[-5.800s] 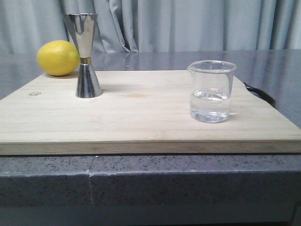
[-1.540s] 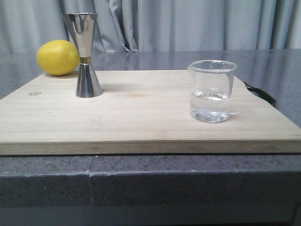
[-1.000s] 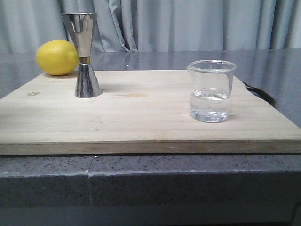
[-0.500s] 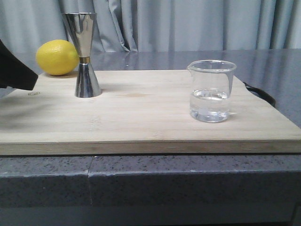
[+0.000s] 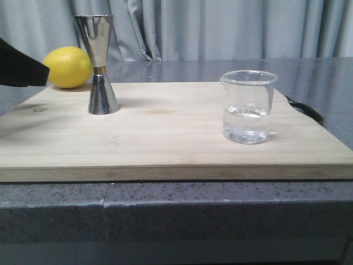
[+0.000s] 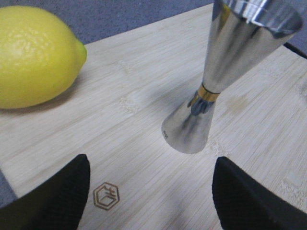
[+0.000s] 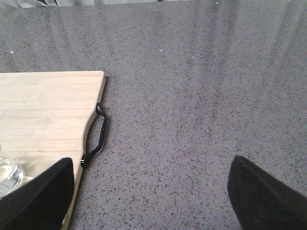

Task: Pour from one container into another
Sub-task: 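Move the left gripper to the steel jigger and close around it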

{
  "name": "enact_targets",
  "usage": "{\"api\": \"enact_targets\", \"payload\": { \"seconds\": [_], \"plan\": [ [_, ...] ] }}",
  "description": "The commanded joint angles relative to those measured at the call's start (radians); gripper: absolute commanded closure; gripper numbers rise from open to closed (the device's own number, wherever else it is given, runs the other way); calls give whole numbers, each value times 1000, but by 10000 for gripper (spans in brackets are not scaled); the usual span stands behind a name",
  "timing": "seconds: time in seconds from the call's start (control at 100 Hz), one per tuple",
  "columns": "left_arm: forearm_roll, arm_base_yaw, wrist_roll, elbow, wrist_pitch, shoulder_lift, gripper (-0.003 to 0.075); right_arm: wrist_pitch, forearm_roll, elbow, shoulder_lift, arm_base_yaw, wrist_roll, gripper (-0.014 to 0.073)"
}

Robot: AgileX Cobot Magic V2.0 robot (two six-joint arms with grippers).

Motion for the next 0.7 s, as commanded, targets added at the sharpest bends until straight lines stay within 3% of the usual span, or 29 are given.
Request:
{"api": "enact_targets", "payload": {
  "seconds": [0.0, 0.31, 0.69],
  "plan": [
    [-108, 5, 121, -28, 135, 13, 227, -67, -2, -34, 18, -6, -5, 8],
    [-223, 5, 341, -40, 325, 134, 227, -72, -2, -34, 18, -6, -7, 8],
    [-276, -41, 419, -70, 325, 211, 227, -116, -6, -34, 18, -6, -7, 8]
  ]
}}
